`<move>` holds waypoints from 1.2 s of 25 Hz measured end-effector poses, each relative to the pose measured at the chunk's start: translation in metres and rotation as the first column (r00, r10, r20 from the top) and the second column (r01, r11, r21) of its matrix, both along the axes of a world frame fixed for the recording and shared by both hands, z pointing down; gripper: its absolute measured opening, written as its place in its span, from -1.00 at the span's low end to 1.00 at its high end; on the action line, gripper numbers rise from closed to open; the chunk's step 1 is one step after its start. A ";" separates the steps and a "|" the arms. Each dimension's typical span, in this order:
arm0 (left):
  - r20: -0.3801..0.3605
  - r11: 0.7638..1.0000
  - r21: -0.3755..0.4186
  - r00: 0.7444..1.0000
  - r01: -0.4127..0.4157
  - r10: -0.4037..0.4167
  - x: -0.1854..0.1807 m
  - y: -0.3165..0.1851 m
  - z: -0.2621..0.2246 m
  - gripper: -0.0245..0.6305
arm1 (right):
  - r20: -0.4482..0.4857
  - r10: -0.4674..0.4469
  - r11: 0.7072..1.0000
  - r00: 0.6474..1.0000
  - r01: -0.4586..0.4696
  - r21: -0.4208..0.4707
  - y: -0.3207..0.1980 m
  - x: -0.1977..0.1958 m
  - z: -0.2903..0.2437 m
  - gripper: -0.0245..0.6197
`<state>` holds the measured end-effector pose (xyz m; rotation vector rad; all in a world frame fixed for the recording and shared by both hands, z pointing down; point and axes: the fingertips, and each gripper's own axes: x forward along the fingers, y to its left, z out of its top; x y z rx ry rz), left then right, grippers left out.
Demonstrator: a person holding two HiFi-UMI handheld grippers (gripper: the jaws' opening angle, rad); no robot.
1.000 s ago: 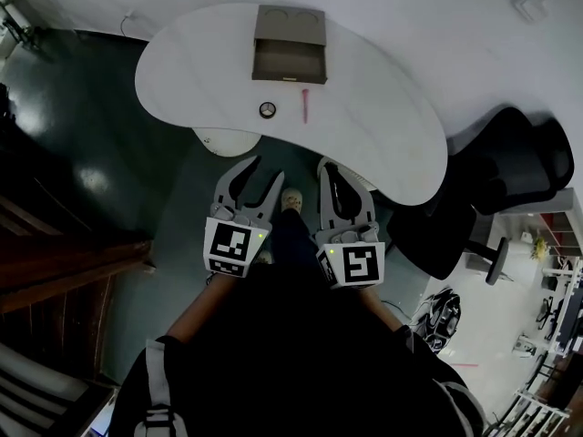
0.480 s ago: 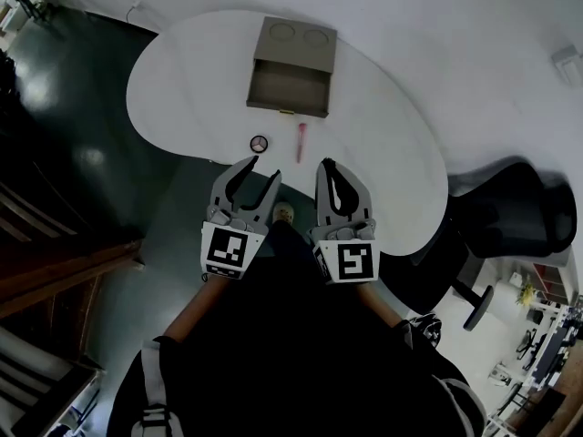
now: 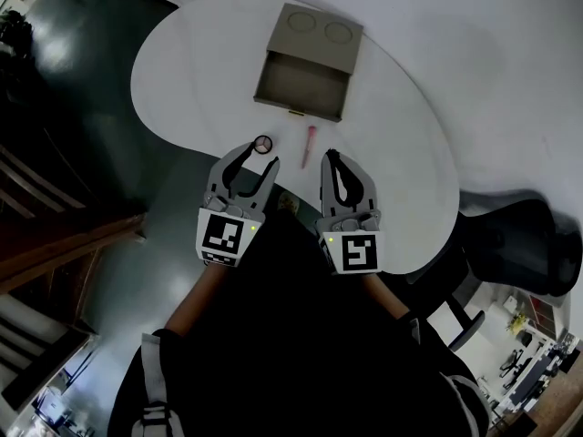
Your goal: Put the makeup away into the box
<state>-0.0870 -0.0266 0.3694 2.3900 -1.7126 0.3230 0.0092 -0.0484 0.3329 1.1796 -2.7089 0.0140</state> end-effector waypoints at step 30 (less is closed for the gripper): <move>0.098 0.913 -0.361 0.966 -0.191 0.240 -0.015 -0.036 0.174 -0.19 | -0.162 -0.001 0.972 0.987 -0.037 -0.231 -0.030 -0.042 0.118 -0.85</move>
